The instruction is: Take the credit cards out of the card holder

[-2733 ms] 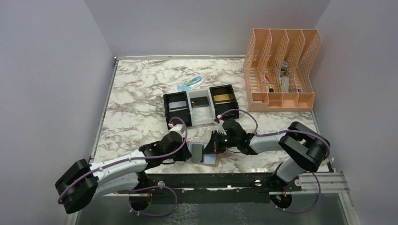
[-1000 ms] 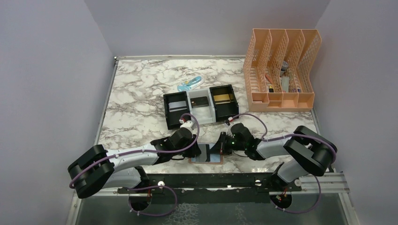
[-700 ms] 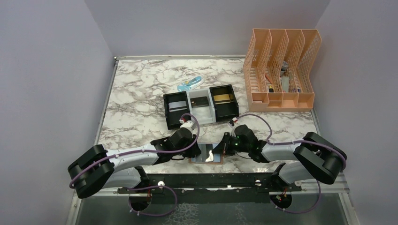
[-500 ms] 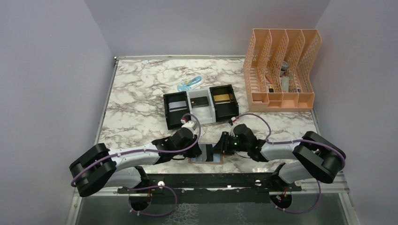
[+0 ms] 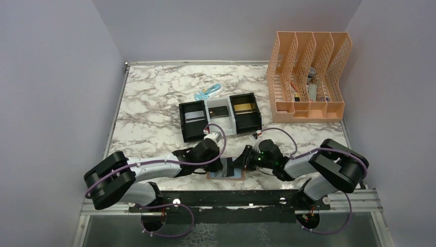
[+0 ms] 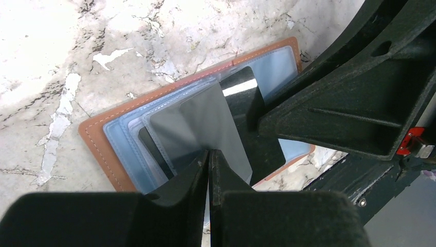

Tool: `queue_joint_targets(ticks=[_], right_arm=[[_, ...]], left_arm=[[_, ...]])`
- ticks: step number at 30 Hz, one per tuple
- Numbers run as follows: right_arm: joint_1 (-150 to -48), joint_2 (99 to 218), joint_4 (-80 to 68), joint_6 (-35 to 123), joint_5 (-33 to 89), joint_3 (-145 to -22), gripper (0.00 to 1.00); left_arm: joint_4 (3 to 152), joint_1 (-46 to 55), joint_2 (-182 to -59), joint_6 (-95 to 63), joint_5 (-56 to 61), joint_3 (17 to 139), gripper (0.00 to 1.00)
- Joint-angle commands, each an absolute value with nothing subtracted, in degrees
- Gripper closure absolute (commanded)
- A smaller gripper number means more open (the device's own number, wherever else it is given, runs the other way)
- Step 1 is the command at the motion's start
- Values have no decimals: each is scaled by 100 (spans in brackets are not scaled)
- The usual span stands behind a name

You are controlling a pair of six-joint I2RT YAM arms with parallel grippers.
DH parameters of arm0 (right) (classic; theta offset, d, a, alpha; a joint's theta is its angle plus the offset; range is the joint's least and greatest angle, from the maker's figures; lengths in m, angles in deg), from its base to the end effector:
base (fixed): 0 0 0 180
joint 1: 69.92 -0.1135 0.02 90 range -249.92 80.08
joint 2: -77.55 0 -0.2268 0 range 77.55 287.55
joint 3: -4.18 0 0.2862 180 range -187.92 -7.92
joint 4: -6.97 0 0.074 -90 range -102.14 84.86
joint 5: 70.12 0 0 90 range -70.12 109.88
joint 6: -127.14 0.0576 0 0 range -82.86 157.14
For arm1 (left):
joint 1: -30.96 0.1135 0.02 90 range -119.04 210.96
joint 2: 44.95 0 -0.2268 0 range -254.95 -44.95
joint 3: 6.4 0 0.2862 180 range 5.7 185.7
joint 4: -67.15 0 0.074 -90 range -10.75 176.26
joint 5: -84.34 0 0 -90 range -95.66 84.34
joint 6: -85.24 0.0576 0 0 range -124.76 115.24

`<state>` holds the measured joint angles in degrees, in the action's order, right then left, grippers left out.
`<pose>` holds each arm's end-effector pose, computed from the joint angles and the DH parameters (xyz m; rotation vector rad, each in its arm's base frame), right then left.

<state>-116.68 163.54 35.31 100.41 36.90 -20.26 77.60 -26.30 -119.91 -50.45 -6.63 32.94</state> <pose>0.1579 0.1926 0.0174 0.1576 2.4846 1.3120 0.1550 -0.2393 0.0711 0.2473 2.5272 -0.7878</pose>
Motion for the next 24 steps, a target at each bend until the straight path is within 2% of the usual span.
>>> queue_joint_targets(ticks=[1,9,13,19,24], right_arm=[[-11703,16616,3942,10060,4020,-1959,83],[-11694,16358,3809,10060,3878,-1879,97],[-11694,16018,3302,10071,3534,-1839,99],[-11694,15938,3174,9983,3698,-1966,83],[-11694,16213,3087,10132,3982,-2167,77]], left_arm=[[8621,-2765,-12440,-4925,-819,3073,91],[8649,-2775,-12400,-4939,-864,3095,92],[8652,-2784,-12237,-4951,-890,3047,92],[8574,-2824,-12178,-4941,-843,3063,92],[8520,-2846,-12071,-5021,-924,3054,92]])
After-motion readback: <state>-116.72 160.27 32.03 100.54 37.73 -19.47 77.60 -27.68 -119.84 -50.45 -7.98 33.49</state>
